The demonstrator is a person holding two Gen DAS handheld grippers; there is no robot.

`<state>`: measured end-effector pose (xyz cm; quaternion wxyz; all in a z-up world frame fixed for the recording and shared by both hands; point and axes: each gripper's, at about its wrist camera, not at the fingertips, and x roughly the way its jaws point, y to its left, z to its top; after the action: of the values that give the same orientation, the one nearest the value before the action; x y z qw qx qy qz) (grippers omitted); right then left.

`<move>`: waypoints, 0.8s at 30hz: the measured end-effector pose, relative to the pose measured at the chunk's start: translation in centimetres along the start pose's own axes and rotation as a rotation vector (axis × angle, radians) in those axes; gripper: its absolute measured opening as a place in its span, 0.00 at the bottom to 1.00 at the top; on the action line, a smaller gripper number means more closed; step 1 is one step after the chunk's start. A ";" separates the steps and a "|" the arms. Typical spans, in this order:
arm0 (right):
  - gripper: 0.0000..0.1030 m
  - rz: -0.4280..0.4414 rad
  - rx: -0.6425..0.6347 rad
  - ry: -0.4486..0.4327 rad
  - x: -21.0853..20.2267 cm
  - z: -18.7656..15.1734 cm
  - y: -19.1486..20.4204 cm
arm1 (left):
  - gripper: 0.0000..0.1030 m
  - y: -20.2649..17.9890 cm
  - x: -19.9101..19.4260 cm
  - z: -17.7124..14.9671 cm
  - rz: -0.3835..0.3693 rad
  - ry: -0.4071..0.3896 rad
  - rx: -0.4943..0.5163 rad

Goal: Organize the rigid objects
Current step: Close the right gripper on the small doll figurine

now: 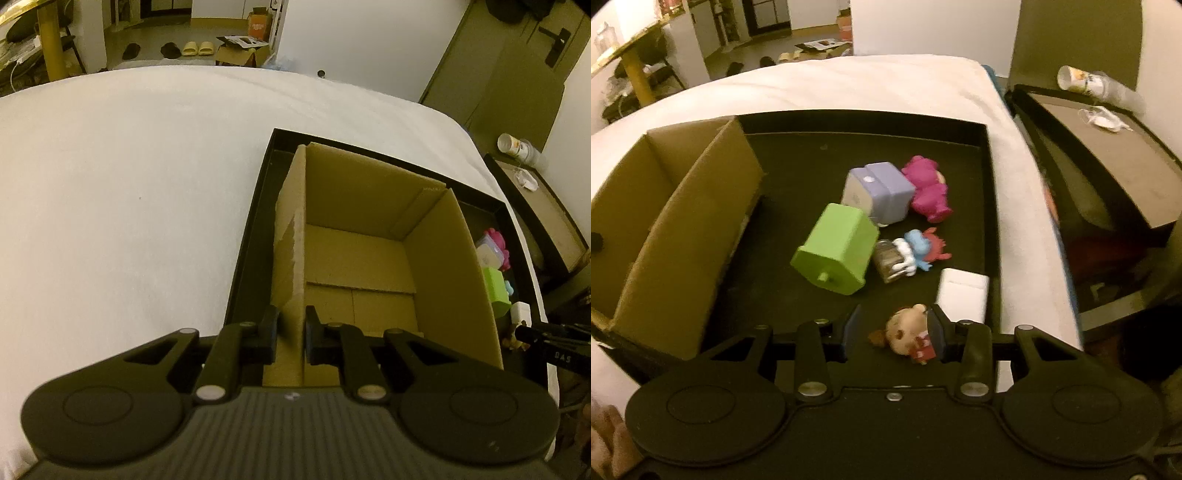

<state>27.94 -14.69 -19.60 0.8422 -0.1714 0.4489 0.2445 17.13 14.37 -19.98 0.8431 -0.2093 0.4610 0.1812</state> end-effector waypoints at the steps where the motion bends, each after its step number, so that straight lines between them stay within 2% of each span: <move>1: 0.38 0.000 0.000 -0.001 0.1 0.0 0.0 | 0.13 0.0 0.0 0.0 0.001 -0.001 0.005; 7: 0.38 -0.019 0.000 0.000 0.4 -0.3 -0.1 | 0.13 0.0 0.1 -0.2 -0.002 -0.007 0.016; 15: 0.28 -0.016 0.018 0.022 1.1 -0.8 0.0 | 0.13 0.0 0.0 -0.3 -0.008 -0.007 0.028; 21: 0.31 -0.004 0.040 0.043 1.1 -1.4 0.5 | 0.13 0.2 0.0 -0.2 -0.014 -0.003 0.028; 24: 0.37 0.004 0.063 0.057 1.1 -1.5 0.5 | 0.13 0.3 0.0 -0.1 -0.025 -0.001 0.028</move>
<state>27.17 -14.80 -21.33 0.8335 -0.1506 0.4808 0.2269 16.84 14.59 -20.11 0.8483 -0.2030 0.4605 0.1644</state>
